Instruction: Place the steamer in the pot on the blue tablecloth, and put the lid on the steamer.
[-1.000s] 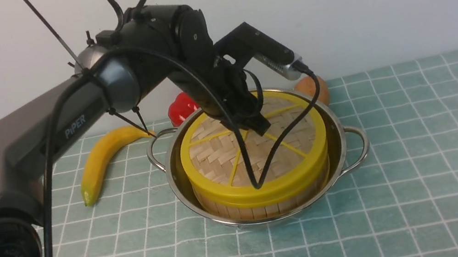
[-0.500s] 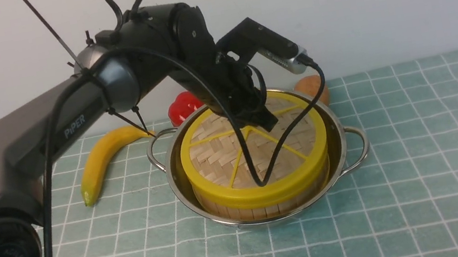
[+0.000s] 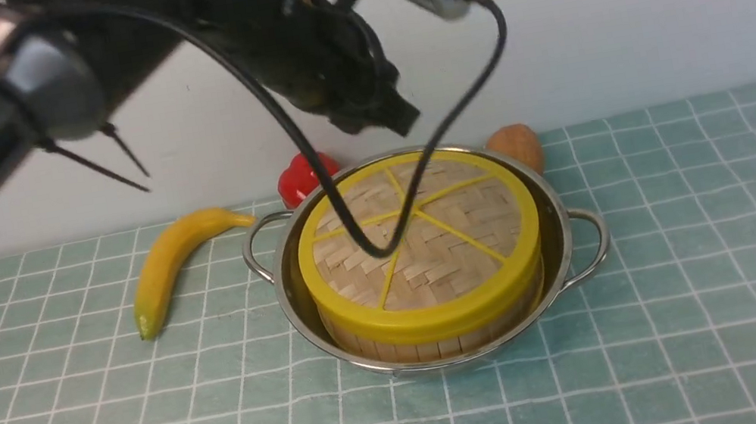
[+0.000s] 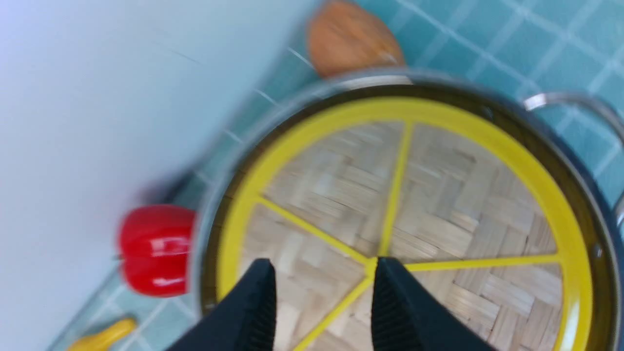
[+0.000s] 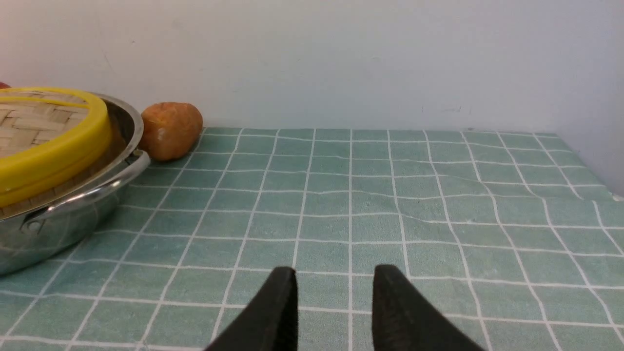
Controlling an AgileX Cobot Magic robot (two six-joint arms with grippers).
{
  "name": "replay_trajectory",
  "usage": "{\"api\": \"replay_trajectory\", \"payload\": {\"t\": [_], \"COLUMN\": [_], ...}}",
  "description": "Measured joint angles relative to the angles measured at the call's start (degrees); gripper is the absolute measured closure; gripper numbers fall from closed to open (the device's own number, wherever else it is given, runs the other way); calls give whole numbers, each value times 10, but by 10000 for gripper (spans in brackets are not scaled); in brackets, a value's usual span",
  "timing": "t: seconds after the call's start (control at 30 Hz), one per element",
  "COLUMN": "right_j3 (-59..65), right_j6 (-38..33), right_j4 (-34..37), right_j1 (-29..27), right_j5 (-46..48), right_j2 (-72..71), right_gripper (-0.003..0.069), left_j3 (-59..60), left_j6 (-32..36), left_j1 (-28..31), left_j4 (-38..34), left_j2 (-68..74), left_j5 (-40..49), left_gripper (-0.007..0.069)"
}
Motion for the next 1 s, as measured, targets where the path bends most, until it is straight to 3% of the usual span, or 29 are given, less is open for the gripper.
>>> {"api": "replay_trajectory", "payload": {"t": [0.27, 0.8, 0.9, 1.0], "right_j3": [0, 0, 0, 0], "right_j6": [0, 0, 0, 0], "right_j4": [0, 0, 0, 0], "right_j1": [0, 0, 0, 0], "right_j5": [0, 0, 0, 0], "right_j2": [0, 0, 0, 0], "right_gripper": [416, 416, 416, 416], "left_j3": [-2, 6, 43, 154], "left_j6": [-99, -108, -110, -115], "left_j1": [14, 16, 17, 30], "left_j4": [5, 19, 33, 45], "left_j2": [-114, -143, -172, -266], "left_j5": [0, -9, 0, -26], "left_gripper": [361, 361, 361, 361]}}
